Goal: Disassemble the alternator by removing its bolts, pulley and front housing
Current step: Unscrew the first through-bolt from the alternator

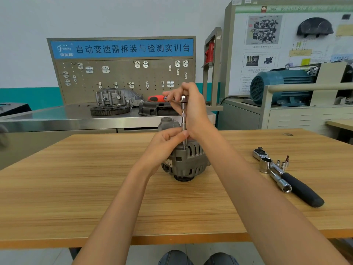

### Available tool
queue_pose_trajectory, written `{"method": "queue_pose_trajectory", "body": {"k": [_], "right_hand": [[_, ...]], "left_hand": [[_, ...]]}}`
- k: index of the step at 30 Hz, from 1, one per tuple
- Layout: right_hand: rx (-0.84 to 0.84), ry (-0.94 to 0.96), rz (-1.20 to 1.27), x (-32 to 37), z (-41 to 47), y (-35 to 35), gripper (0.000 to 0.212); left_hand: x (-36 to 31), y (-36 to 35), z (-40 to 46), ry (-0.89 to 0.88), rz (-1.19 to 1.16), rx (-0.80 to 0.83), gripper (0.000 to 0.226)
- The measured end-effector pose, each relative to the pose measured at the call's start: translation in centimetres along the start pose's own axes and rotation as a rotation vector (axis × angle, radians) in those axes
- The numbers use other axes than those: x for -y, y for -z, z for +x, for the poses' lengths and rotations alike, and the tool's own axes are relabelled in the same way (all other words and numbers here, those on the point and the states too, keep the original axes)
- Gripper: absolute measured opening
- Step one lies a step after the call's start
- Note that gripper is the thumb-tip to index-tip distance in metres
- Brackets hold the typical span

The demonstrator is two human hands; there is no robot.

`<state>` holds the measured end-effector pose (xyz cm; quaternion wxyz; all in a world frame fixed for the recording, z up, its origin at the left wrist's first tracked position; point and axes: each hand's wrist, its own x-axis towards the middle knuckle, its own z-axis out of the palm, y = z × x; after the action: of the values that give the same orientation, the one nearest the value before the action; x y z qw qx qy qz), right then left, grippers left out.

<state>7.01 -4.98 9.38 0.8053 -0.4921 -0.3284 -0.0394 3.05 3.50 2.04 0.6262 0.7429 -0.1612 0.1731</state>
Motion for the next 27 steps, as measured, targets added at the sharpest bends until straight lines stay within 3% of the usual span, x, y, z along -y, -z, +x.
{"method": "queue_pose_trajectory", "body": {"k": [2, 5, 6, 8, 12, 15, 17, 21, 23, 25, 27], "right_hand": [[-0.103, 0.201, -0.345, -0.8, -0.6, -0.5, 0.038], [-0.336, 0.615, -1.098, -2.2, -1.4, -0.5, 0.017], [-0.384, 0.665, -1.198, -2.1, -1.3, -0.4, 0.015], [-0.314, 0.614, -1.125, -1.7, -1.1, -0.2, 0.016], [0.031, 0.137, -0.305, -0.2, -0.4, 0.3, 0.038], [0.094, -0.109, 0.161, 0.4, 0.3, 0.5, 0.047], [0.02, -0.047, 0.036, 0.0, 0.3, -0.3, 0.046], [-0.366, 0.568, -0.853, -2.6, -1.5, -1.2, 0.032], [-0.498, 0.692, -1.093, -2.7, -1.4, -1.2, 0.027], [-0.399, 0.61, -1.011, -2.1, -1.0, -1.0, 0.031], [-0.226, 0.378, -0.692, -1.2, -0.5, -0.7, 0.039]], "left_hand": [[0.0, -0.2, -0.1, -0.009, -0.016, -0.05, 0.023], [0.5, -0.3, 0.1, -0.01, -0.014, -0.122, 0.044], [0.5, -0.3, 0.1, -0.006, -0.011, -0.126, 0.047], [0.3, -0.3, 0.1, -0.008, -0.002, -0.099, 0.042], [0.0, -0.1, 0.2, 0.011, 0.018, 0.012, 0.02], [0.0, 0.1, 0.1, 0.005, 0.003, 0.026, 0.021], [0.2, 0.1, 0.0, 0.0, 0.001, 0.0, 0.022], [0.7, 0.1, 0.2, 0.018, 0.051, -0.084, 0.039], [0.6, 0.1, 0.2, 0.033, 0.09, -0.086, 0.037], [0.2, -0.1, 0.3, 0.026, 0.094, -0.06, 0.031], [-0.2, 0.1, 0.5, 0.035, 0.084, 0.003, 0.019]]}}
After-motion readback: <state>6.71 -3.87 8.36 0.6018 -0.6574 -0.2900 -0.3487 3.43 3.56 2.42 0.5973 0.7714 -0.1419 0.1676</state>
